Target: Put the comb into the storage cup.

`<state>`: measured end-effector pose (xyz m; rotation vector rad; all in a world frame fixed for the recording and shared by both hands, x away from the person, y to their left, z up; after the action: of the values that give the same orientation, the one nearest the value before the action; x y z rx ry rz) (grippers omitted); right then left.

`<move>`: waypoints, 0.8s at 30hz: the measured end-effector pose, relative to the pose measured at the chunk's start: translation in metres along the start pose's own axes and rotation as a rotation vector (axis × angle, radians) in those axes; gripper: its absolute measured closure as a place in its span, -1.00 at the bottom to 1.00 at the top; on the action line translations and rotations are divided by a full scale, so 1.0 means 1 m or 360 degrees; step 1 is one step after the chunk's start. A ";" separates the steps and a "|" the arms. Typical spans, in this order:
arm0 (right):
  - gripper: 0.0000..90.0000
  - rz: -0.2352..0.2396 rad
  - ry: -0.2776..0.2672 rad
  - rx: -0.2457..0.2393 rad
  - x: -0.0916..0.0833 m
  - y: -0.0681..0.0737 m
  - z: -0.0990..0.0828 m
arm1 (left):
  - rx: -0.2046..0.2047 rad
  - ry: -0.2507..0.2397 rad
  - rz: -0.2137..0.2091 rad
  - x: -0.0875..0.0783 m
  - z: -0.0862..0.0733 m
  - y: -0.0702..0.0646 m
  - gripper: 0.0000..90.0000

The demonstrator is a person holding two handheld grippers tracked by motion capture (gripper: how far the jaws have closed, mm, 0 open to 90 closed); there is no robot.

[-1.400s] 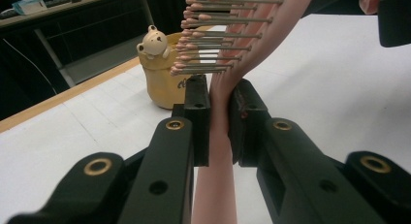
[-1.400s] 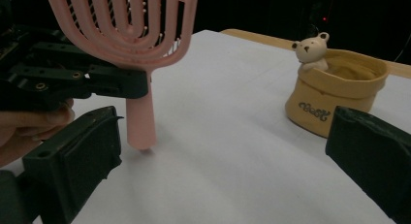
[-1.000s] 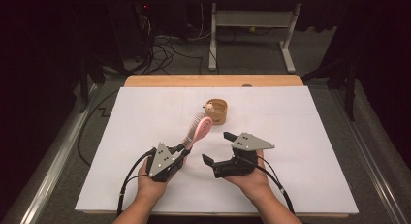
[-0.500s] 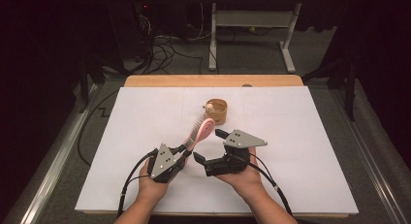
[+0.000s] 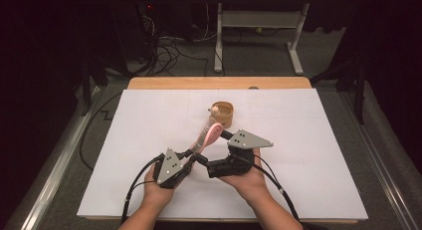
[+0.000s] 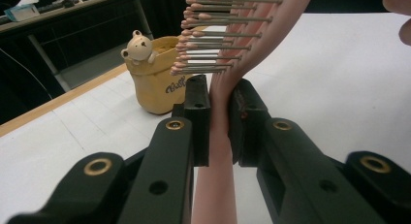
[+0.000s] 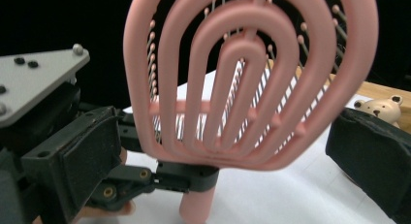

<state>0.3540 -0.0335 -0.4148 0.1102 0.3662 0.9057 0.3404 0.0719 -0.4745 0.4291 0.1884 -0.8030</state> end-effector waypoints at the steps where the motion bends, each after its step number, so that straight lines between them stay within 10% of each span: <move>1: -0.99 0.0005 0.0003 0.0003 0.000 0.000 0.001 | 0.0000 -0.0001 0.0000 0.000 0.000 0.000 0.79; 24: -0.80 -0.0001 -0.0046 0.0072 0.005 0.002 0.011 | 0.0012 -0.0026 0.0028 -0.003 0.005 -0.001 0.79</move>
<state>0.3593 -0.0283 -0.4051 0.1645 0.3599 0.8947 0.3380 0.0709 -0.4697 0.4309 0.1661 -0.7902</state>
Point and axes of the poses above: each handheld gripper's, and its own axes: x roughly forward along the jaws, z roughly out of its top, y roughly to its left, the point moved 8 cm from there along x, roughly forward along the jaws, and after that the axes turned 7 degrees about x, right-handed, at the moved point
